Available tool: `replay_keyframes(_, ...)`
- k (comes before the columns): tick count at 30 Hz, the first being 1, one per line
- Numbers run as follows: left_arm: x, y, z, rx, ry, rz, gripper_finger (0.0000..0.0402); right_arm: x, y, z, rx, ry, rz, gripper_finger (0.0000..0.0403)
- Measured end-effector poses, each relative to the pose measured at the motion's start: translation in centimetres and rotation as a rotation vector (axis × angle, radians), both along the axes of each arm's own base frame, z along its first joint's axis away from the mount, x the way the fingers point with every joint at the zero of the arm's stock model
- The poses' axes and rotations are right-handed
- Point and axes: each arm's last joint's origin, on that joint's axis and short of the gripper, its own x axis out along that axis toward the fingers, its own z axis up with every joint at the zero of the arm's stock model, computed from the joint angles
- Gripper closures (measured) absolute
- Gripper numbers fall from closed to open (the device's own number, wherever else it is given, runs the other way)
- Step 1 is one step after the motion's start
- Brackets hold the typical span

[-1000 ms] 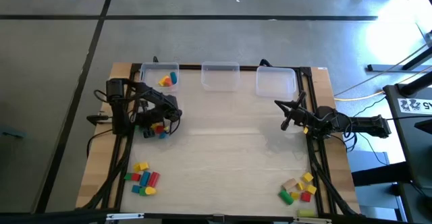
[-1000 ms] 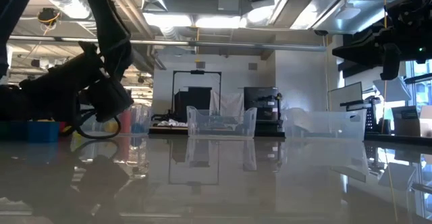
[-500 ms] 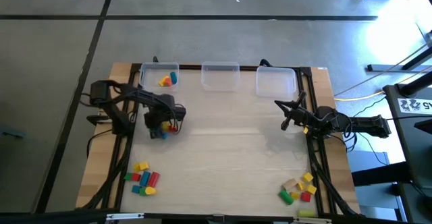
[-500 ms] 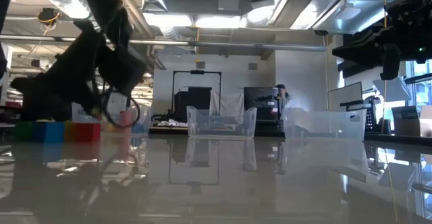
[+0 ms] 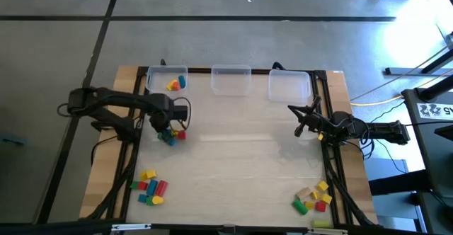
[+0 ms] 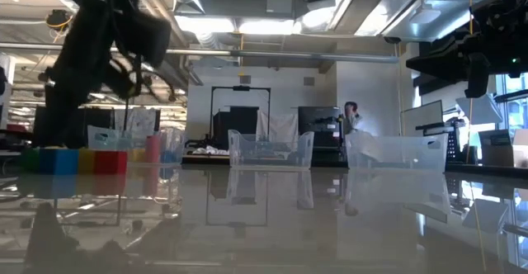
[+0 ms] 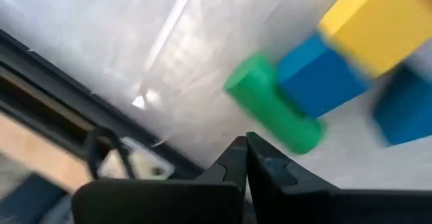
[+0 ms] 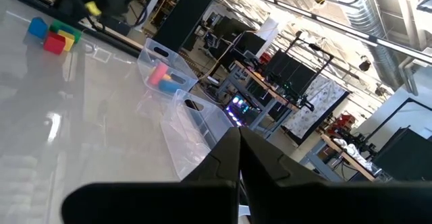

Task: Sort blocks by size
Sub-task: Put the cylindrical green block into the left transparent bin

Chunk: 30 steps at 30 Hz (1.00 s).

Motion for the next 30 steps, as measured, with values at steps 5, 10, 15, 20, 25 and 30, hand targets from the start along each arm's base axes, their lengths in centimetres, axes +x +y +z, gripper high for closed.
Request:
replay_keyframes(5,-0.4,-0.6,1.2,0.009,-0.124,0.128,0.0394,0.0,0.0,0.0,0.0,0.0,0.0,0.0391)
replay_keyframes(10,-0.4,-0.9,1.4,0.014,-0.133,0.158,0.0356,0.0,0.0,0.0,0.0,0.0,0.0,0.0391)
replay_keyframes(15,-0.6,-1.1,0.1,0.017,-0.137,0.174,0.0292,0.0,0.0,0.0,-0.001,0.001,0.0,0.0391)
replay_keyframes(20,-1.6,-1.1,-1.2,0.042,-0.082,0.21,0.0256,0.0,0.0,0.0,-0.001,0.002,0.0,0.0391)
replay_keyframes(25,-1.4,-1.1,-1.7,0.047,-0.122,0.219,0.0245,0.0,0.0,0.0,-0.016,0.008,-0.001,0.0391)
replay_keyframes(30,-1.1,-1.0,-1.8,0.044,-0.158,0.201,0.0245,0.0,0.0,0.0,-0.017,0.008,-0.001,0.0391)
